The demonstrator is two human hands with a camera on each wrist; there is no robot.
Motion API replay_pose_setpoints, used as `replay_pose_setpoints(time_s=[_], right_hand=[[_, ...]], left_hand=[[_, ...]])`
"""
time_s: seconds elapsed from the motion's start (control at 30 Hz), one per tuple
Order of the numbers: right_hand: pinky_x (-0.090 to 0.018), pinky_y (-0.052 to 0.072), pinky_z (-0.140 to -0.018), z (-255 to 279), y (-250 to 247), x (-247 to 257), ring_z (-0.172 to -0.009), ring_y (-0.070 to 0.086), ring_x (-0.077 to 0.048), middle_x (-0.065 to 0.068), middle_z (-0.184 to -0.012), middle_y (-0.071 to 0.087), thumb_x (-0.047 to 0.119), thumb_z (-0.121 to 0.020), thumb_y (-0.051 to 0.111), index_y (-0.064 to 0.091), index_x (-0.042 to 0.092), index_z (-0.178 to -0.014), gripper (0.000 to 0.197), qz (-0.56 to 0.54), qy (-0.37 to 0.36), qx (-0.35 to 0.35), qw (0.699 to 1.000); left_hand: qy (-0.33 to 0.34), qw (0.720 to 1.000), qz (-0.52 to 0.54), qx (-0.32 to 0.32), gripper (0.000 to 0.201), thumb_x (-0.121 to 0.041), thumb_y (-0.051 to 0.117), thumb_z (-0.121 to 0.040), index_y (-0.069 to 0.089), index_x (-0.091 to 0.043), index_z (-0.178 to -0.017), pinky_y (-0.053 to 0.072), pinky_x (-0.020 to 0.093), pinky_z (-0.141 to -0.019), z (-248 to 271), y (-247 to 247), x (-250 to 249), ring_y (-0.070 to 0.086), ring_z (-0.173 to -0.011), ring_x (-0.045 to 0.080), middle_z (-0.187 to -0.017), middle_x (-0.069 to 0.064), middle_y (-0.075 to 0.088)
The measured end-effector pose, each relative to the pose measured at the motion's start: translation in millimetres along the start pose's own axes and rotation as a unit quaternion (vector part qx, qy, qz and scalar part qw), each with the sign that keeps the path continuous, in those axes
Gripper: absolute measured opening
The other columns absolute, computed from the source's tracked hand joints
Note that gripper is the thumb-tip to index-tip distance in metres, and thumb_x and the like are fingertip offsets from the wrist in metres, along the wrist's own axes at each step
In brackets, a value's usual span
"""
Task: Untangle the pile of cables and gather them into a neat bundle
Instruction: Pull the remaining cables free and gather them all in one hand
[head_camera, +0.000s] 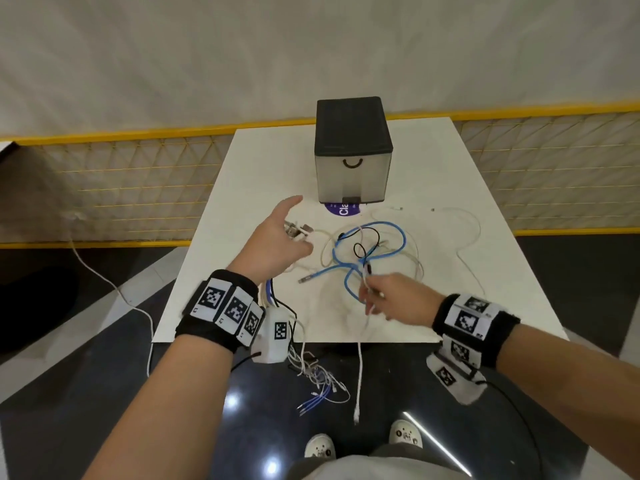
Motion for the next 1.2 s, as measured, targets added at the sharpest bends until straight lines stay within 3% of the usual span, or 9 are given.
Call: replay_pose_setpoints(time_s=[0.17,0.3,0.43,0.57,0.67,0.73,0.87,1.03,1.2], right_hand=[[-0.035,0.045,-0.088,8,47,-31,-0.100,0.061,-0.028,-0.011,-0.108,0.068,0.036,-0.100,0.040,0.064,0.006,-0.102,0.038,0.194,0.110,0.091,0.971],[-0.024,0.050,-0.060,10,42,-25,-0.059,0.061,-0.017,-0.008,-0.083,0.071,0.035,-0.100,0.039,0.063,0.004,-0.087,0.042,0.146,0.157,0.124,0.969],[-0.013,0.042,-0.039,25,43,-25,-0.030,0.051,-0.004,0.000,-0.054,0.062,0.024,-0.095,0.036,0.062,0.008,-0.065,0.043,0.161,0.213,0.190,0.945],[-0.013,0.044,-0.058,40,45,-25,-0.029,0.050,0.001,0.007,-0.034,0.054,0.044,-0.096,0.043,0.059,0.016,-0.051,0.055,0.221,0.191,0.206,0.934],[-0.009,0.042,-0.041,43,36,-12,-0.031,0.052,0.001,0.008,-0.036,0.056,0.048,-0.093,0.048,0.063,0.014,-0.055,0.053,0.181,0.184,0.230,0.938],[-0.006,0.037,-0.035,40,23,4,-0.032,0.053,0.000,0.007,-0.040,0.058,0.047,-0.093,0.049,0.067,0.011,-0.060,0.052,0.158,0.161,0.230,0.947],[-0.020,0.051,-0.053,33,-11,39,-0.043,0.058,-0.010,0.003,-0.047,0.060,0.054,-0.087,0.058,0.072,0.005,-0.071,0.053,0.091,0.103,0.189,0.972],[-0.022,0.049,-0.073,18,-30,80,-0.077,0.060,-0.005,0.006,-0.086,0.063,0.059,-0.068,0.075,0.058,0.020,-0.101,0.054,0.012,-0.075,-0.086,0.993],[-0.025,0.050,-0.084,7,6,98,-0.089,0.062,-0.007,-0.001,-0.092,0.062,0.010,-0.096,0.052,0.044,0.016,-0.107,0.015,-0.216,-0.193,-0.013,0.957]], left_hand=[[0.038,0.995,-0.013,0.092,0.091,-0.001,0.064,-0.083,0.023,-0.045,-0.150,0.038,0.012,-0.045,25,-2,-6,0.042,-0.042,0.001,-0.085,-0.002,0.059],[0.052,0.991,-0.006,0.126,0.091,0.004,0.061,-0.084,0.022,-0.042,-0.152,0.036,0.009,-0.044,34,-4,-11,0.045,-0.040,-0.002,-0.078,-0.010,0.058],[0.052,0.987,-0.084,0.130,0.096,-0.009,0.063,-0.083,0.010,-0.049,-0.152,0.036,0.015,-0.045,34,-12,-8,0.037,-0.040,0.003,-0.072,0.004,0.051],[0.055,0.995,-0.034,0.076,0.075,-0.006,0.061,-0.086,0.036,-0.040,-0.148,0.035,0.011,-0.043,34,-17,-9,0.040,-0.037,0.001,-0.079,-0.004,0.056],[0.074,0.996,0.006,0.048,0.044,-0.002,0.060,-0.085,0.065,-0.030,-0.119,0.031,0.014,-0.042,35,-11,-9,0.036,-0.037,0.004,-0.052,-0.016,0.049],[0.085,0.995,0.024,0.044,0.031,-0.005,0.060,-0.087,0.071,-0.026,-0.107,0.028,0.014,-0.041,36,-4,-9,0.031,-0.037,0.005,-0.047,-0.018,0.049],[0.098,0.994,0.043,0.030,0.016,-0.016,0.062,-0.093,0.071,-0.026,-0.100,0.031,0.010,-0.046,38,8,-9,0.045,-0.043,-0.005,-0.061,-0.022,0.054],[0.088,0.984,0.143,0.051,0.008,-0.024,0.061,-0.096,0.061,-0.019,-0.089,0.029,0.022,-0.044,42,22,-19,0.032,-0.046,0.014,-0.047,-0.015,0.043],[0.111,0.949,0.295,-0.002,0.018,-0.023,0.056,-0.099,0.051,-0.018,-0.082,0.021,0.018,-0.040,46,25,-39,0.022,-0.043,0.011,-0.050,-0.004,0.031]])
Point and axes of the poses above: each hand's wrist, its own z-axis away from the middle knuckle, its own y-axis out of the palm, x = y × z, the point moved 2 cm from there along -z, towards the middle knuckle
